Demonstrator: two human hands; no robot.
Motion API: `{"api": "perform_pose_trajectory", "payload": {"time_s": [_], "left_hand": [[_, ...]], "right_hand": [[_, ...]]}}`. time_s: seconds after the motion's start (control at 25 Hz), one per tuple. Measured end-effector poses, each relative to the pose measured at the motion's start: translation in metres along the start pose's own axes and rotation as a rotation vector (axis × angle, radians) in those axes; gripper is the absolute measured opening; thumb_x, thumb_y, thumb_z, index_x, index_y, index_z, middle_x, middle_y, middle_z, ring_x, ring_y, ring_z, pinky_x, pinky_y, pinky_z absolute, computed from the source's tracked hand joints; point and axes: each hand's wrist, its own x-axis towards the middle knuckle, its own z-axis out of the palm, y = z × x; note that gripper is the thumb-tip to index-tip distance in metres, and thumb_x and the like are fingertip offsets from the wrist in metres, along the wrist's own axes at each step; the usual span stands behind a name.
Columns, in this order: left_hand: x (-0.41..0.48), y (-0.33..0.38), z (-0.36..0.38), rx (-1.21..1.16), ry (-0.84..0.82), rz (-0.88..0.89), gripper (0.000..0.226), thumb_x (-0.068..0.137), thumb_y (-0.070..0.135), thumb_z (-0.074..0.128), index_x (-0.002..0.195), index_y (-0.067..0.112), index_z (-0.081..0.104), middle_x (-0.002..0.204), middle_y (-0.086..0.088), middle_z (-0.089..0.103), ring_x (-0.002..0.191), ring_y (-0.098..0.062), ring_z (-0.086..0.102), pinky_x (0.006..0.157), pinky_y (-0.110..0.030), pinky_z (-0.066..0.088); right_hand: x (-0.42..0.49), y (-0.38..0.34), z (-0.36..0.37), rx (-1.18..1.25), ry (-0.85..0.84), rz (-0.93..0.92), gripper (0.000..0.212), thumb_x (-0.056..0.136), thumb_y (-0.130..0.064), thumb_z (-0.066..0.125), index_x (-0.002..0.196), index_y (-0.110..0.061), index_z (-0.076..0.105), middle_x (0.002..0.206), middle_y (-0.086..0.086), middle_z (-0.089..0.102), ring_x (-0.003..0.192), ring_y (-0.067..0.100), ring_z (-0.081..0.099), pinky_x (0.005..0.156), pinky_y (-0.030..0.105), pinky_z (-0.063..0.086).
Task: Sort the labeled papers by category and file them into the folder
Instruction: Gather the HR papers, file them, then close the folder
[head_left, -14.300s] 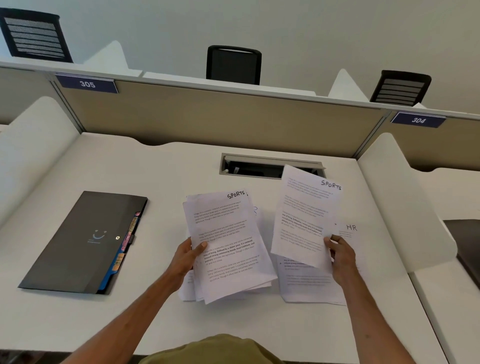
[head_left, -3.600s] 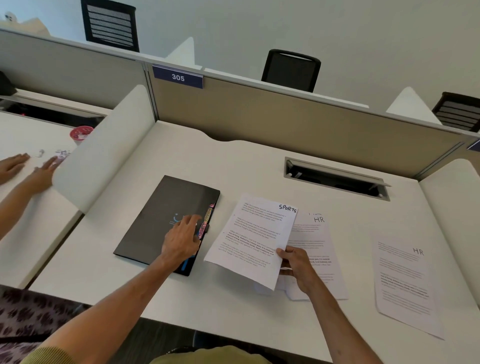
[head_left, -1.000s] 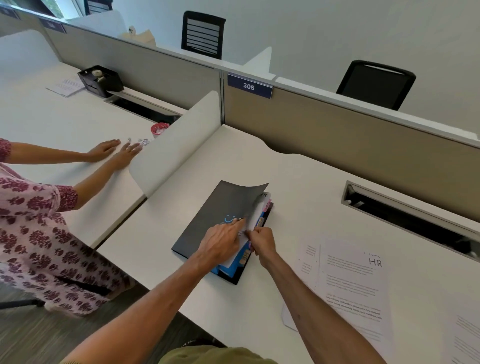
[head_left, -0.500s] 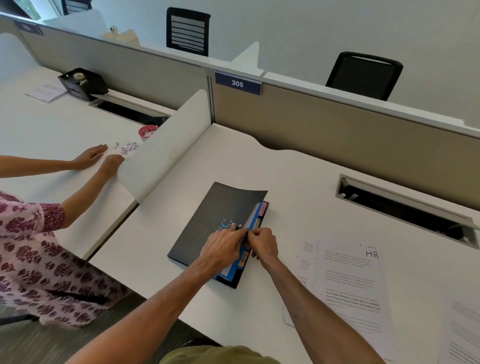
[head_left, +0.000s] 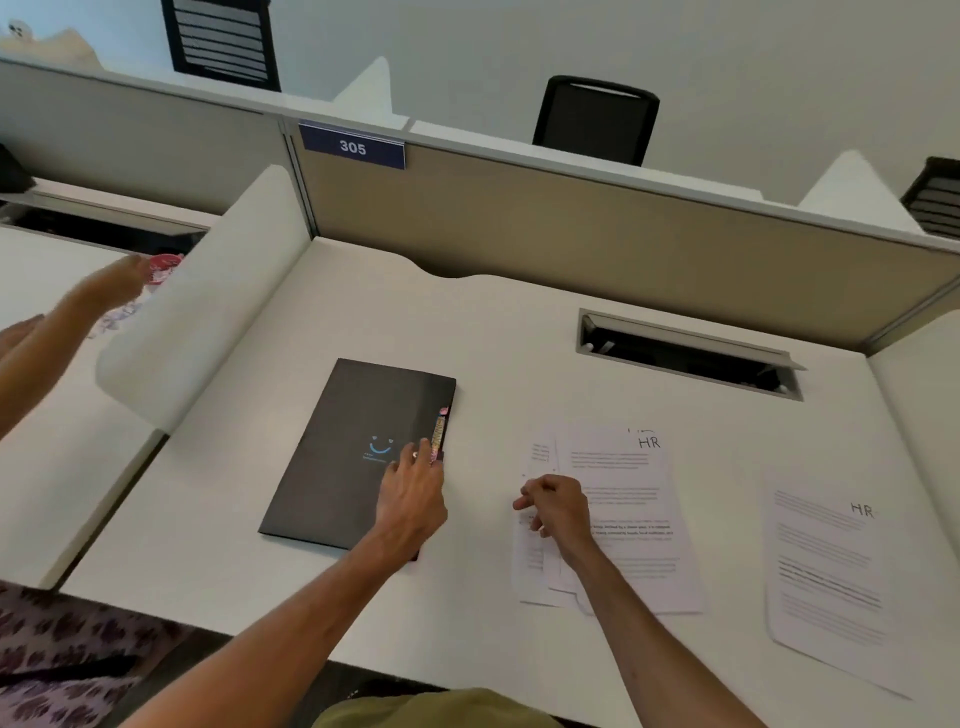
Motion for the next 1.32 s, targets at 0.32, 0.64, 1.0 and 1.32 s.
{"api": "perform_pose_trajectory", "payload": {"time_s": [0.32,0.64,1.0,1.32], "left_hand": [[-0.004,0.104,0.018,-0.159,-0.055,0.210,0.052,0.098,0.014,0.059,0.150,0.013,0.053,0.173,-0.011,0.026,0.156,-0.032,0.029,0.112,-0.048,0.049],[-0.014,0.258,0.039,-0.176,-0.113,0.339,0.058,0.099,0.017,0.057,0.156,0.018,0.044,0.174,-0.009,0.025,0.156,-0.030,0.028,0.108,-0.051,0.051],[-0.028,0.358,0.064,-0.143,-0.233,0.577,0.068,0.106,0.027,0.054,0.168,0.026,0.025,0.179,0.001,0.010,0.165,-0.024,0.006,0.131,-0.050,0.022],[-0.029,0.375,0.077,0.014,-0.294,0.627,0.070,0.111,0.034,0.046,0.171,0.028,0.010,0.179,-0.001,-0.006,0.165,-0.026,-0.013,0.133,-0.056,0.003]], "right_hand": [[-0.011,0.070,-0.106,0.092,0.268,0.015,0.017,0.098,-0.022,0.061,0.087,-0.018,0.074,0.076,-0.009,0.079,0.056,0.017,0.067,0.055,0.031,0.052],[0.000,0.172,-0.252,-0.492,0.465,0.039,0.049,0.093,-0.019,0.065,0.141,-0.021,0.057,0.146,0.003,0.054,0.135,0.028,0.046,0.102,0.047,0.043],[0.014,0.203,-0.283,-0.627,0.308,-0.079,0.059,0.095,-0.026,0.064,0.151,-0.017,0.047,0.158,0.005,0.038,0.143,0.028,0.037,0.108,0.047,0.045],[0.029,0.200,-0.310,-0.410,0.512,-0.087,0.051,0.089,-0.017,0.070,0.138,-0.015,0.059,0.150,0.005,0.045,0.136,0.030,0.045,0.103,0.050,0.048]]}}
